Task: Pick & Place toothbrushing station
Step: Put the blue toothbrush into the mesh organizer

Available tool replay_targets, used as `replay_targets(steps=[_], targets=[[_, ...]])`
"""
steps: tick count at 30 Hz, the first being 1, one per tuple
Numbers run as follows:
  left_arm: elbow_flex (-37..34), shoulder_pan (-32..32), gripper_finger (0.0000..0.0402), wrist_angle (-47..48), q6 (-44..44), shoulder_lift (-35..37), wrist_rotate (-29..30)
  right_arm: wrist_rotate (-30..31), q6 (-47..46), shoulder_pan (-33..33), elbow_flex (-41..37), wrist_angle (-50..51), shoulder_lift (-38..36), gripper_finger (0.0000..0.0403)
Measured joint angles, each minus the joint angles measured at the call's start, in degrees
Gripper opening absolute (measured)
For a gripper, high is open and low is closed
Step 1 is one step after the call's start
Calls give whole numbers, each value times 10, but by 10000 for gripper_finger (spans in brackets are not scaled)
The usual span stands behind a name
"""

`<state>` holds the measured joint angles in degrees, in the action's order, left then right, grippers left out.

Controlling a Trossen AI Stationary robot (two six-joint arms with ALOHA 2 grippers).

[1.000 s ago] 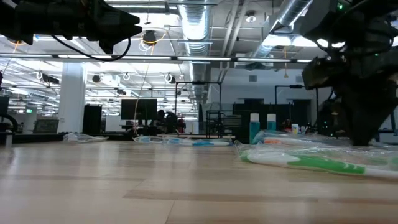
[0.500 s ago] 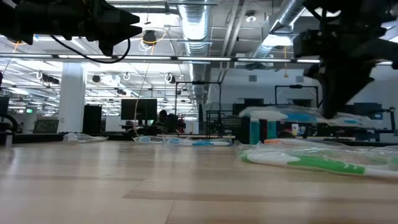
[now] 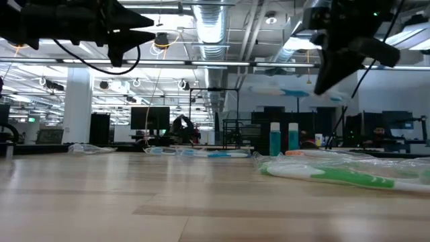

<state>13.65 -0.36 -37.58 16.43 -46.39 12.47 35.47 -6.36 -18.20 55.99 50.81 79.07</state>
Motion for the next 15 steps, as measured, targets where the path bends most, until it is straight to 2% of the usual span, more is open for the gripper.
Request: replay_targets(steps=[4,8,15], targets=[[0,18,145,-49,25,-46,0,48,38,4,20,0,0,0],[17,42,145,-78,81,-106,-10,66,70,15,37,-5,0,0],[108,79,145,-79,111,-219,-119,87,134,24,45,-30,0,0]])
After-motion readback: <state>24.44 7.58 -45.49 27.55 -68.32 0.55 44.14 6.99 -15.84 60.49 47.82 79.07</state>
